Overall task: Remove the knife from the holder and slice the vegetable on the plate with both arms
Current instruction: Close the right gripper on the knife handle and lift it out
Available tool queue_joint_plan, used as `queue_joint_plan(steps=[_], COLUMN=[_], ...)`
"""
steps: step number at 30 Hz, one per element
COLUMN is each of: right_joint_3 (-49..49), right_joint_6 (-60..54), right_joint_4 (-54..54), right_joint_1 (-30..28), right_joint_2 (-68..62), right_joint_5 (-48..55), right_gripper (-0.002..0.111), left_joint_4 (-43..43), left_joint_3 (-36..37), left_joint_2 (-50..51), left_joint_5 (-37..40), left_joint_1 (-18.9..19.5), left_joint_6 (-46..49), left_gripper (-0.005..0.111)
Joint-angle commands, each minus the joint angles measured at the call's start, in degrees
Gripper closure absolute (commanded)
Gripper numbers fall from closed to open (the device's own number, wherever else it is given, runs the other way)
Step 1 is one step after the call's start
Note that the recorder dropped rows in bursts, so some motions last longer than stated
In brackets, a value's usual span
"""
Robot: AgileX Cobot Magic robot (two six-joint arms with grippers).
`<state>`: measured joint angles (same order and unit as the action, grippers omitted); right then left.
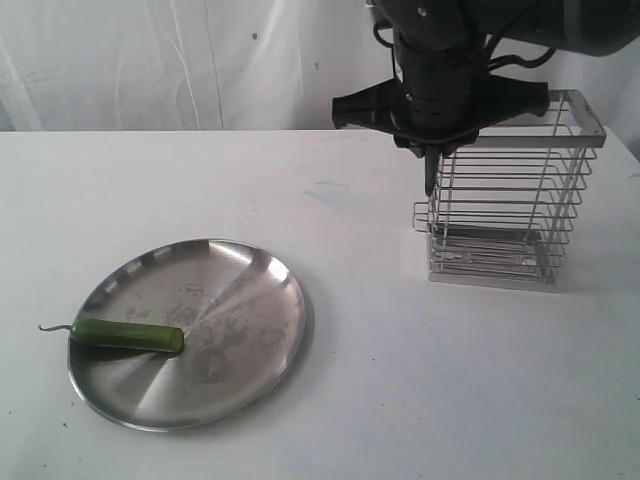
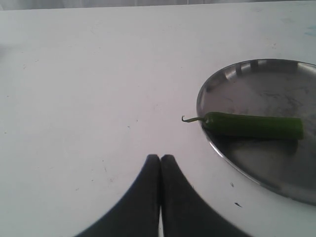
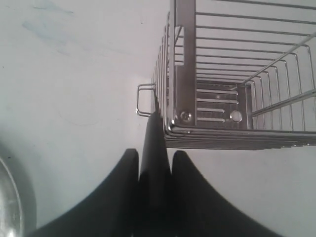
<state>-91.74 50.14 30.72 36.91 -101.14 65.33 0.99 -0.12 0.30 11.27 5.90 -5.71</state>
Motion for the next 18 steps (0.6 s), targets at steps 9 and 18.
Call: queue_joint_plan(steps=[9, 18], right_joint_3=[-0.14, -0.14], right_joint_6=[-2.03, -13.46], right_joint_4=[-2.61, -15.86], right_joint_1=[-0.33, -0.33], right_joint_2=[9.56, 17.09], right_joint_5=[1.26, -2.83], right_gripper=[0.108, 0.108], left_joint_4=[-0.24, -0.24], left_joint_3=[0.12, 0.12], left_joint_2=[-0.3, -0.3], left_joint_5=[-0.04, -0.04], left_joint_1=[-0.4, -0.4], left_joint_6=[-0.03, -0.03], left_gripper=[0.107, 0.107])
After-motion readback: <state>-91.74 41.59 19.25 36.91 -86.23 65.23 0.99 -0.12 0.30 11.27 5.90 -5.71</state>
